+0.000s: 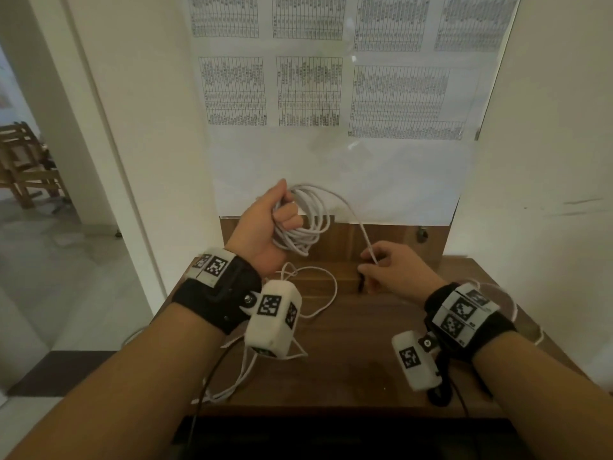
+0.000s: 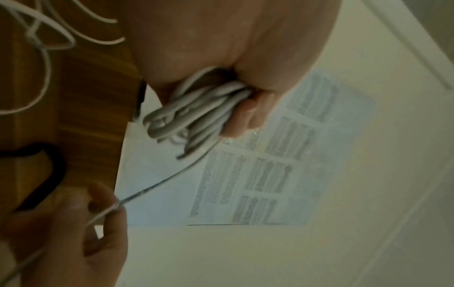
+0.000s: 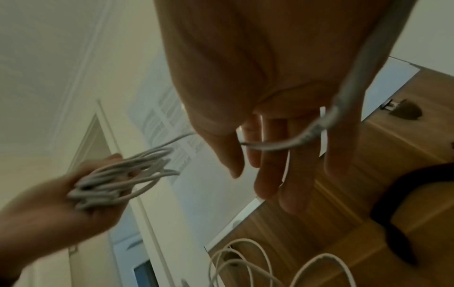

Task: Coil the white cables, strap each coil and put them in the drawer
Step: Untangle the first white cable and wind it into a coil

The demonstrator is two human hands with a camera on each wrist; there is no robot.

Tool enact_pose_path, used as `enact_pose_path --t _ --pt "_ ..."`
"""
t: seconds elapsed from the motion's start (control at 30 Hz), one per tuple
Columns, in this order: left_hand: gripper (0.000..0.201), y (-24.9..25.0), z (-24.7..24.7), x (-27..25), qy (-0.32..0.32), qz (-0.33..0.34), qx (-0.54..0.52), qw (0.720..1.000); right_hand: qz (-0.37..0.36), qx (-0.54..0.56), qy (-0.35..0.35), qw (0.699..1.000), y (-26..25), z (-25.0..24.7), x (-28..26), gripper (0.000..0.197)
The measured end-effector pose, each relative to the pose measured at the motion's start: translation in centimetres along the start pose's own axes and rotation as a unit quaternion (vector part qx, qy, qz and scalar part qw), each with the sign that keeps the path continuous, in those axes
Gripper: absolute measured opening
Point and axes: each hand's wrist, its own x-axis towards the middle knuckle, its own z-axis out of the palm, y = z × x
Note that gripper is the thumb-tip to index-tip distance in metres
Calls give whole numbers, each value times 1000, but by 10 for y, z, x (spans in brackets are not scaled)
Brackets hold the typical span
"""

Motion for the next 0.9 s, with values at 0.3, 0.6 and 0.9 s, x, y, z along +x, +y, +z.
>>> enact_pose_path --t 0.3,0.6,0.9 --pt "54 -19 -14 17 146 122 277 942 -150 -348 -44 924 -20 9 -10 30" --pt "26 -45 -9 11 24 162 504 848 -220 -272 -18 937 -41 0 -16 31" --pt "60 -69 7 -9 -40 101 400 910 -262 -24 176 948 -42 -8 -8 41"
